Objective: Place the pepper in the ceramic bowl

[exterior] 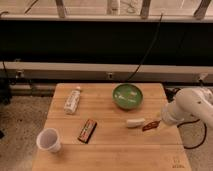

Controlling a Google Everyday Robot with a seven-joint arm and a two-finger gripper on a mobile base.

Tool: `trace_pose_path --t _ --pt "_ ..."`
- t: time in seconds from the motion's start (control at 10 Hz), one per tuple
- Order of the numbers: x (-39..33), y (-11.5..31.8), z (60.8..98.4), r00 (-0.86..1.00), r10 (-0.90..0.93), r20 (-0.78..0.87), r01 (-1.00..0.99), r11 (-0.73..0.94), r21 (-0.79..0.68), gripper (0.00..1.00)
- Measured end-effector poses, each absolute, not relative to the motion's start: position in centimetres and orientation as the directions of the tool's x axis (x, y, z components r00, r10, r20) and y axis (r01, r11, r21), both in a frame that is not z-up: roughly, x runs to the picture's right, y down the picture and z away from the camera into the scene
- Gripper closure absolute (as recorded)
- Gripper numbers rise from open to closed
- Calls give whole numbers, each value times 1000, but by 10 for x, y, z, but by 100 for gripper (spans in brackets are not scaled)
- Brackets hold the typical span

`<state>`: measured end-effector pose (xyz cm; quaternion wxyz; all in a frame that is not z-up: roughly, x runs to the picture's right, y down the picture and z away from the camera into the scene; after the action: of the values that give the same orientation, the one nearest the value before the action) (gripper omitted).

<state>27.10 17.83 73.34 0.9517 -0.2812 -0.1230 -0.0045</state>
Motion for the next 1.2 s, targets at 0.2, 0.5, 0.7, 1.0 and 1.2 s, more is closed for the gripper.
trace_pose_path --t 0.2,0.5,0.7,1.0,1.2 --pt "267 173 735 971 45 237 90 843 -531 100" --pt "261 166 739 973 28 231 102 841 -531 100" --pt "253 162 741 973 16 229 111 841 -529 100" --pt "242 151 747 974 -7 226 128 843 -523 100" --pt "236 145 750 974 -18 225 137 839 -526 100"
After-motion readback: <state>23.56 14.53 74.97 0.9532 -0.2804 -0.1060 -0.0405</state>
